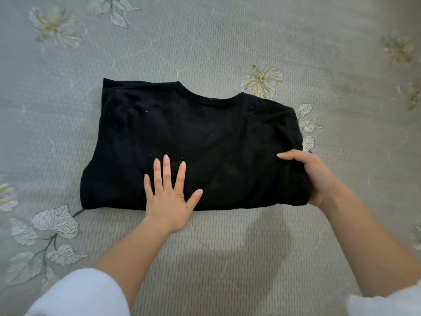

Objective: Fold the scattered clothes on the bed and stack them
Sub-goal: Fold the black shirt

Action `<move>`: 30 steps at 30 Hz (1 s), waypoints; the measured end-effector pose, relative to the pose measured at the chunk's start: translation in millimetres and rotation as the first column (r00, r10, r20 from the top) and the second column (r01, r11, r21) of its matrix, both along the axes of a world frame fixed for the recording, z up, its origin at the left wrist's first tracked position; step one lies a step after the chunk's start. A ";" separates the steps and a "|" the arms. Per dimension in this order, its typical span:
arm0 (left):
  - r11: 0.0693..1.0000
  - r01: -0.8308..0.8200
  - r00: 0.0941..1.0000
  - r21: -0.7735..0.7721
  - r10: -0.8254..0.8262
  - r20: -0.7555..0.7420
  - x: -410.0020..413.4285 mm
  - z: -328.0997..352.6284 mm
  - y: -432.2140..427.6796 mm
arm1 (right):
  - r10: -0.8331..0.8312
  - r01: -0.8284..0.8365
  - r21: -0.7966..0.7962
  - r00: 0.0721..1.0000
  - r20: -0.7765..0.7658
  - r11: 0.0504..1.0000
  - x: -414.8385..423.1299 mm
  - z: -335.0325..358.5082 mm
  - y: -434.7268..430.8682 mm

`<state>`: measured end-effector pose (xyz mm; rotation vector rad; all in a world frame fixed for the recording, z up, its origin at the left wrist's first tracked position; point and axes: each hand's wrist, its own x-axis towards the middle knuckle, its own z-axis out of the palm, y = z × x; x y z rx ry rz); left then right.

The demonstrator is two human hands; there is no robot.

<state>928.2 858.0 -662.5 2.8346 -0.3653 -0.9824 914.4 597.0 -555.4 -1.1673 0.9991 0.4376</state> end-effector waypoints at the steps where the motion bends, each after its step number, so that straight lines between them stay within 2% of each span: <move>1: 1.000 0.001 1.000 -0.014 -0.001 -0.013 0.5 1.6 0.0 | 0.010 -0.010 0.009 1.000 0.026 1.000 7.3 6.7 10.1; 3: 0.990 -0.061 0.996 -0.129 0.051 -0.077 3.9 7.3 1.6 | 0.040 -0.041 0.011 0.994 0.098 0.999 24.1 17.7 34.7; 4: 0.957 -0.151 0.983 -0.249 0.120 -0.137 7.9 11.8 4.3 | 0.062 -0.063 0.004 0.989 0.134 0.998 34.0 22.1 49.9; 5: 0.880 -0.283 0.953 -0.381 0.211 -0.220 12.8 17.9 8.9 | 0.091 -0.090 -0.012 0.982 0.163 0.996 44.3 25.2 66.9; 6: 0.752 -0.437 0.895 -0.493 0.311 -0.320 18.0 24.6 16.2 | 0.128 -0.123 -0.039 0.973 0.190 0.992 54.8 26.8 85.5; 7: 0.556 -0.616 0.787 -0.557 0.414 -0.457 23.0 31.8 26.0 | 0.175 -0.162 -0.076 0.959 0.221 0.984 65.0 26.6 104.8; 8: 0.306 -0.781 0.621 -0.545 0.474 -0.624 27.3 39.0 38.2 | 0.232 -0.208 -0.120 0.939 0.254 0.971 74.6 25.9 125.4; 9: 0.041 -0.877 0.444 -0.478 0.446 -0.777 31.4 43.7 51.9 | 0.293 -0.253 -0.169 0.912 0.286 0.952 82.5 24.6 146.8; 10: -0.167 -0.904 0.310 -0.394 0.379 -0.872 34.7 44.7 67.0 | 0.364 -0.308 -0.217 0.881 0.301 0.926 88.7 22.0 168.0; 11: -0.305 -0.895 0.224 -0.325 0.323 -0.919 36.4 43.4 82.1 | 0.438 -0.373 -0.251 0.846 0.303 0.893 93.1 20.2 189.7; 12: -0.389 -0.878 0.170 -0.278 0.288 -0.942 37.1 42.9 96.2 | 0.510 -0.445 -0.262 0.808 0.296 0.856 95.2 15.6 209.9; 14: -0.463 -0.852 0.125 -0.245 0.274 -0.954 36.4 40.2 121.3 | 0.648 -0.593 -0.269 0.730 0.220 0.759 93.5 -2.2 242.7; 16: -0.448 -0.866 0.095 -0.220 0.285 -0.954 34.5 36.9 139.9 | 0.776 -0.693 -0.394 0.624 0.091 0.604 83.1 -19.5 259.1; 18: -0.372 -0.905 0.090 -0.207 0.309 -0.947 34.5 37.1 150.3 | 0.832 -0.693 -0.547 0.555 0.011 0.470 68.1 -31.1 257.1; 21: -0.190 -0.928 0.193 -0.321 0.490 -0.850 37.5 34.2 148.7 | 0.811 -0.565 -0.728 0.585 -0.022 0.388 44.8 -42.7 239.3; 24: -0.033 -0.853 0.309 -0.521 0.773 -0.555 37.3 27.1 143.0 | 0.731 -0.399 -0.863 0.681 -0.051 0.311 26.5 -57.0 214.4; 27: 0.145 -0.762 0.380 -0.631 0.889 -0.254 31.9 19.0 145.2 | 0.597 -0.385 -0.851 0.795 -0.108 0.358 14.1 -68.0 194.7; 29: 0.281 -0.735 0.441 -0.617 0.889 -0.120 25.0 12.2 145.5 | 0.491 -0.384 -0.798 0.862 -0.129 0.465 8.8 -73.2 192.8; 30: 0.310 -0.734 0.434 -0.604 0.898 -0.068 21.5 8.6 145.3 | 0.425 -0.356 -0.767 0.897 -0.120 0.534 6.8 -75.4 195.3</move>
